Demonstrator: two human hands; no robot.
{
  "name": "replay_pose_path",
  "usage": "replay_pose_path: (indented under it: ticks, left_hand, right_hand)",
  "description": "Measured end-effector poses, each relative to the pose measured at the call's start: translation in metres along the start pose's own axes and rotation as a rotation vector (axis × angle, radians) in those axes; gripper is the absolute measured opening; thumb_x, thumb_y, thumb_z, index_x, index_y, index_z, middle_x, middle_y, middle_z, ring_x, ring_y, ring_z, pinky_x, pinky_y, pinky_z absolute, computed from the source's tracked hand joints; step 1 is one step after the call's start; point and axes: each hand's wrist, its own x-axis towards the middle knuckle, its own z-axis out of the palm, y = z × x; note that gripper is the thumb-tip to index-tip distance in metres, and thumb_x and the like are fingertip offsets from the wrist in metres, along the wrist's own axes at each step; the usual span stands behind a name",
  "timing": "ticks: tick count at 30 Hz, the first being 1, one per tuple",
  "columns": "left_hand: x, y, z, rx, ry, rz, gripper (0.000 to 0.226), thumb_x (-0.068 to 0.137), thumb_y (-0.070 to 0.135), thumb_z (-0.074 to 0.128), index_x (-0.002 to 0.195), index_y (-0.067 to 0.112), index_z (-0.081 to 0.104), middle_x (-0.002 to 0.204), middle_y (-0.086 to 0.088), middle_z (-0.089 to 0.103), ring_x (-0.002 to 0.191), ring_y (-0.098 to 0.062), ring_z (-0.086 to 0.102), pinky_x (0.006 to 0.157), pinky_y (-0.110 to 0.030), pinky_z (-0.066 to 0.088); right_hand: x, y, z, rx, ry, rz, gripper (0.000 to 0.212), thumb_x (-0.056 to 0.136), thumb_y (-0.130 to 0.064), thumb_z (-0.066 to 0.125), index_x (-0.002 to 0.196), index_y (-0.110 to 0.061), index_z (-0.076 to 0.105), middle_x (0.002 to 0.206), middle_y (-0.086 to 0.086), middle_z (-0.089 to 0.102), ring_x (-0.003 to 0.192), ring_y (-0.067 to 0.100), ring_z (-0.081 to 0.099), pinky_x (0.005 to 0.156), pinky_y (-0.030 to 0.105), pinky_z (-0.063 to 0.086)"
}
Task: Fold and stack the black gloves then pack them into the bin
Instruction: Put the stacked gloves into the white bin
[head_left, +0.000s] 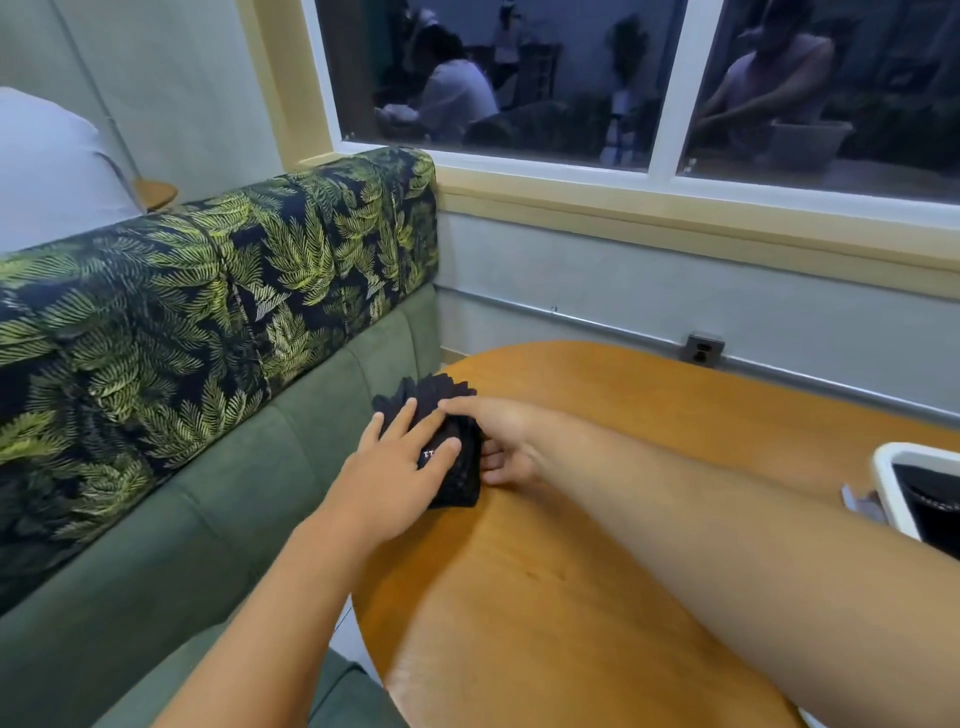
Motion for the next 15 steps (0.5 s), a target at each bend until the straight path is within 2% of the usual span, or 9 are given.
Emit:
replay_pose_path:
  ticks: [2,4,7,9,11,13,15]
  left_hand:
    - [-0.007,0.0,0.004,0.011,0.019,0.013,0.062,0.105,0.072,0.03,0.163,0.057,0.016,0.176,0.022,0.001,0.164,-0.021,-0.007,0.13,-0.052,0.017]
    - [-0.012,0.0,0.006,0.021,0.038,0.029,0.063,0.105,0.07,0.032,0.164,0.054,0.017,0.176,0.022,0.0,0.164,-0.02,-0.007,0.13,-0.05,0.018]
    - [-0.02,0.001,0.009,0.024,0.078,0.045,0.064,0.105,0.07,0.031,0.165,0.054,0.013,0.176,0.021,-0.002,0.164,-0.02,-0.007,0.131,-0.049,0.018]
    - [-0.024,0.003,0.011,0.021,0.129,0.054,0.065,0.105,0.071,0.03,0.164,0.056,0.008,0.177,0.02,-0.002,0.164,-0.02,-0.006,0.13,-0.049,0.019]
    - [-0.028,0.005,0.014,0.022,0.181,0.059,0.066,0.104,0.072,0.028,0.163,0.059,0.003,0.177,0.018,-0.002,0.164,-0.021,-0.007,0.13,-0.05,0.02]
    - [-0.03,0.009,0.015,0.028,0.225,0.068,0.066,0.104,0.072,0.026,0.163,0.061,0.0,0.178,0.017,-0.002,0.164,-0.022,-0.007,0.129,-0.052,0.022]
    - [-0.033,0.015,0.012,0.024,0.263,0.085,0.066,0.103,0.073,0.026,0.162,0.062,-0.003,0.178,0.017,-0.003,0.164,-0.023,-0.007,0.129,-0.054,0.023]
  right_hand:
    - [0.006,0.005,0.003,-0.015,0.018,-0.034,0.031,0.096,-0.05,0.074,0.11,-0.023,0.066,0.117,0.002,0.07,0.112,0.021,0.066,0.095,0.033,0.052]
    - [0.007,0.007,0.009,-0.004,0.017,-0.064,0.02,0.098,-0.045,0.073,0.101,-0.026,0.068,0.104,-0.003,0.073,0.094,0.013,0.067,0.078,0.028,0.053]
    - [0.005,0.008,0.014,0.036,-0.004,-0.111,0.02,0.098,-0.043,0.073,0.106,-0.025,0.074,0.107,-0.001,0.079,0.092,0.013,0.072,0.07,0.028,0.054]
    - [0.001,0.008,0.016,0.06,0.008,-0.165,0.034,0.094,-0.049,0.077,0.118,-0.026,0.075,0.111,-0.002,0.081,0.097,0.013,0.075,0.07,0.028,0.055]
    - [-0.003,0.008,0.015,0.044,-0.005,-0.188,0.046,0.088,-0.06,0.078,0.124,-0.031,0.074,0.116,-0.006,0.081,0.105,0.013,0.076,0.08,0.032,0.055]
    - [-0.012,0.006,0.013,0.039,-0.07,-0.202,0.045,0.089,-0.066,0.073,0.123,-0.036,0.076,0.116,-0.009,0.081,0.11,0.013,0.075,0.085,0.035,0.054]
    - [-0.023,0.002,0.009,0.037,-0.115,-0.227,0.049,0.092,-0.071,0.067,0.128,-0.038,0.074,0.125,-0.008,0.078,0.117,0.015,0.073,0.091,0.037,0.053]
